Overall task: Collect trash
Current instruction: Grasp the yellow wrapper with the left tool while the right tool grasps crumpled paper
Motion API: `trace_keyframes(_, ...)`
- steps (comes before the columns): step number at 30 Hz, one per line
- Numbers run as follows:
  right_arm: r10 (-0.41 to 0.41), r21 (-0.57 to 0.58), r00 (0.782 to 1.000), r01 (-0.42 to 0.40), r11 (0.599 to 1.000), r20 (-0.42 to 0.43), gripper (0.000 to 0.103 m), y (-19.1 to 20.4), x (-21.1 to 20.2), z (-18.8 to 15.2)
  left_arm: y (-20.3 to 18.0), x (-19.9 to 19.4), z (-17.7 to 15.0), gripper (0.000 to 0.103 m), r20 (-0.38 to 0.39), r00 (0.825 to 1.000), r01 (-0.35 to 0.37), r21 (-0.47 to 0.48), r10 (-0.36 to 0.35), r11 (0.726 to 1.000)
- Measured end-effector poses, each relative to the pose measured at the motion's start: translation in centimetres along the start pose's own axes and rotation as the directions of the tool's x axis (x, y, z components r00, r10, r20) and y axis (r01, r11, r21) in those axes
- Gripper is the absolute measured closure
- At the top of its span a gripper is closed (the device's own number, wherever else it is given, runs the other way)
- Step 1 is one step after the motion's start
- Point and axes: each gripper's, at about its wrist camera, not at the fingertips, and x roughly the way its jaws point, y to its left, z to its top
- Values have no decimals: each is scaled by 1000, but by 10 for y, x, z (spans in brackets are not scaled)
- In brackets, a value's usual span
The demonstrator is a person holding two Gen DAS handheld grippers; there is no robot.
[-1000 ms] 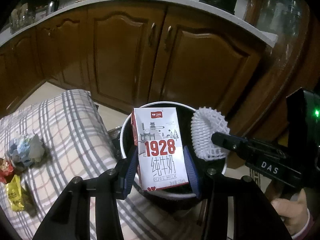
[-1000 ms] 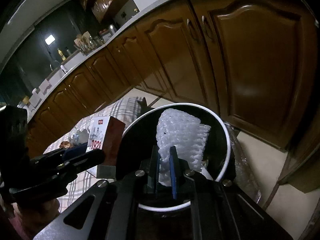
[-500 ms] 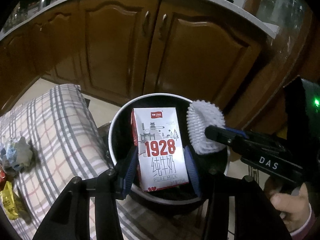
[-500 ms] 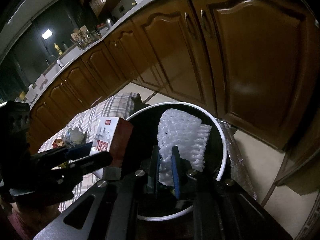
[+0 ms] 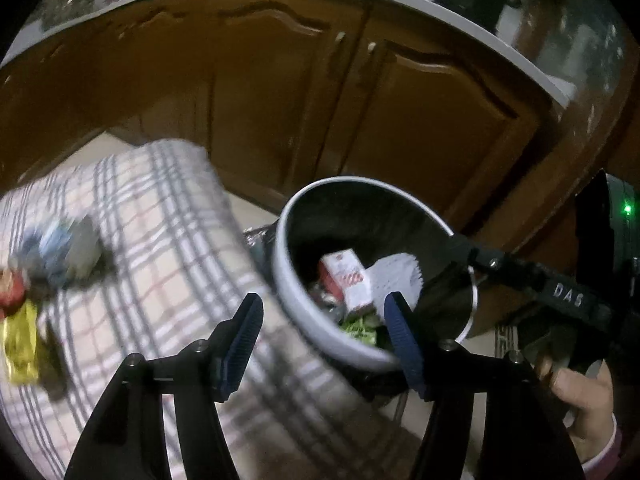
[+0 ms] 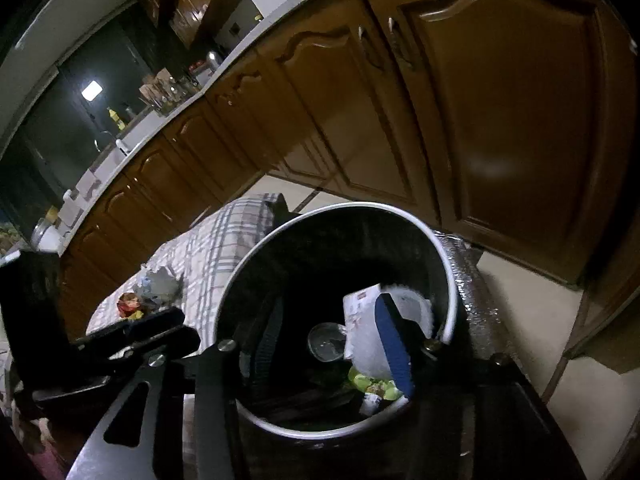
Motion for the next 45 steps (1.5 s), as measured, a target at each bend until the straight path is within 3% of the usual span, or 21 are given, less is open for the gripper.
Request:
trace_keyframes(6,21,-6,1000,-21,1000,5,48,19,-1,-10,30,-28,-33,40,19,999,-39,-84,40,996)
trace_keyframes(11,41,-35,999,-40,999,9,34,45,2,-26,59,-61,-62,39,49,994,-86,-147,94,985)
trace_keyframes(19,93,-76,996,-94,993,-14,29,89,14,-51,102,-104,-91,39,61,985,-141,-232,159,962)
trace_keyframes(34,148,-142,986,-158,977,-83,28,152,54,-70,155,-127,-100,38,80,972,-181,-331,219,926)
trace_keyframes(45,178,-188,977,-197,962,-117,28,184,93,-57,181,-122,-86,38,96,975,-148,-388,199,910)
